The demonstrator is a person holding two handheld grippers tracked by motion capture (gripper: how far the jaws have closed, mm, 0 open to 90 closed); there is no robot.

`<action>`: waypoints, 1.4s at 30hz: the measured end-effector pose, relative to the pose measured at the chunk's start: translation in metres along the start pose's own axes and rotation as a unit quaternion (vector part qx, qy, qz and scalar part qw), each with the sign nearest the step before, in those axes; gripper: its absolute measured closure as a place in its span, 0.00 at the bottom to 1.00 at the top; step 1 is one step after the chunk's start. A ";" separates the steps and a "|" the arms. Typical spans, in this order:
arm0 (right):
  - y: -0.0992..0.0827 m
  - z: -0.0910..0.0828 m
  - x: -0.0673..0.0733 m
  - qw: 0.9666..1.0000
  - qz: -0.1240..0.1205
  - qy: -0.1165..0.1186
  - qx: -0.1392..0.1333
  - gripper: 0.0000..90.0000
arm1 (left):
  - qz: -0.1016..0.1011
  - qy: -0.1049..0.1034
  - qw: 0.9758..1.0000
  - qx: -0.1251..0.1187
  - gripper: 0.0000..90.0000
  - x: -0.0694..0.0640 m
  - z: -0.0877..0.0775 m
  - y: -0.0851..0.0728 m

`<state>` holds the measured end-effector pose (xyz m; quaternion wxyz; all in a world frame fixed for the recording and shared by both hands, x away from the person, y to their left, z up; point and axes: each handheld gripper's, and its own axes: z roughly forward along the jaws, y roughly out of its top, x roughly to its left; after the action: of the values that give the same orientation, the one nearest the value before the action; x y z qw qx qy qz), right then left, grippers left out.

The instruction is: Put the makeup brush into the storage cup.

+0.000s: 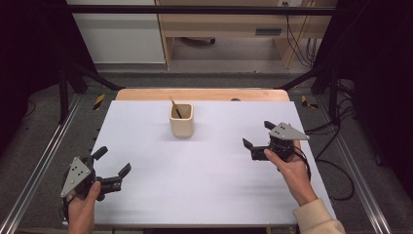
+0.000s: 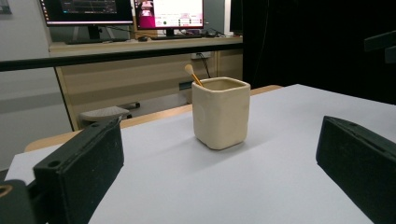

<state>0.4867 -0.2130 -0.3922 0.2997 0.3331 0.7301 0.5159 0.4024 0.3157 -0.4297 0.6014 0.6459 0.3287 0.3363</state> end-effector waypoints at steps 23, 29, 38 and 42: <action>-0.021 -0.023 -0.018 1.000 0.010 -0.024 0.007 0.05 | 0.001 0.000 1.000 0.000 0.00 0.000 0.000 0.000; -0.028 -0.029 -0.021 0.999 0.014 -0.030 0.008 0.05 | 0.001 0.000 1.000 0.000 0.00 0.000 0.000 0.000; -0.037 -0.037 -0.027 0.999 0.020 -0.042 0.001 0.05 | 0.003 -0.001 1.000 0.000 0.00 0.000 0.000 0.000; -0.042 -0.041 -0.029 0.999 0.017 -0.049 0.004 0.06 | 0.004 -0.001 1.000 0.000 0.00 0.001 -0.001 0.000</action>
<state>0.4646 -0.2690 -0.4177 0.3252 0.3714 0.7109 0.5009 0.4021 0.3167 -0.4296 0.6000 0.6476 0.3259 0.3382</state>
